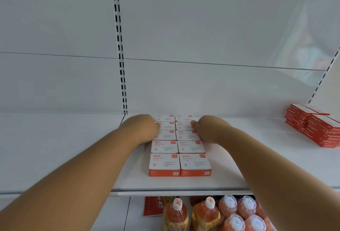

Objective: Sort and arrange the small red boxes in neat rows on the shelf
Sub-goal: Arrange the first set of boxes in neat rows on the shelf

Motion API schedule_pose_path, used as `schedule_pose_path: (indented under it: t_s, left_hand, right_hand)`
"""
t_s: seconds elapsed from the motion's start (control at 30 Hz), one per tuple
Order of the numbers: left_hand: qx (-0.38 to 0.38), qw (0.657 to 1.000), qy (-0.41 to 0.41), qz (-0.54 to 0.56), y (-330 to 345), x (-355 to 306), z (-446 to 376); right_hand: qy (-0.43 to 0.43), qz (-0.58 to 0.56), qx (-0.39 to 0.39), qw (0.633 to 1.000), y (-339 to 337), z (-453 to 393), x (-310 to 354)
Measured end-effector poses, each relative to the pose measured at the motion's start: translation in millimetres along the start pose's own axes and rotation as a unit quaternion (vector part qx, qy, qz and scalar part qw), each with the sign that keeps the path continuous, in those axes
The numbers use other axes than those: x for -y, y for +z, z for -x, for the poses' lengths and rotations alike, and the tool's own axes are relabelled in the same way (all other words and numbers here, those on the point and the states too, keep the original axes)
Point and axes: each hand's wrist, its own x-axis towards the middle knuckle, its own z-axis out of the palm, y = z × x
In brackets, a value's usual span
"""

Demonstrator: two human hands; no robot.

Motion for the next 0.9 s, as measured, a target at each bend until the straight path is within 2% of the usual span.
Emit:
schedule_pose_path:
  t_s: [0.2, 0.3, 0.47, 0.63, 0.9]
  left_hand:
    - [-0.005, 1.000, 0.009, 0.014, 7, 4, -4]
    - [-0.008, 1.000, 0.012, 0.012, 7, 3, -3]
    - [0.006, 1.000, 0.016, 0.018, 8, 4, -6]
    - [0.011, 1.000, -0.005, -0.004, -9, 3, -14]
    - [0.004, 1.000, -0.006, -0.019, 1, 2, -41]
  right_hand:
    - [-0.041, 0.026, -0.003, 0.999, -2, 6, 6]
    - [-0.025, -0.009, -0.023, 0.999, -2, 7, 10]
    - [-0.049, 0.037, -0.002, 0.998, -1, 5, 9]
    - [0.012, -0.027, 0.000, 1.000, -5, -17, 3]
    - [-0.001, -0.027, -0.005, 1.000, 1, -42, 6]
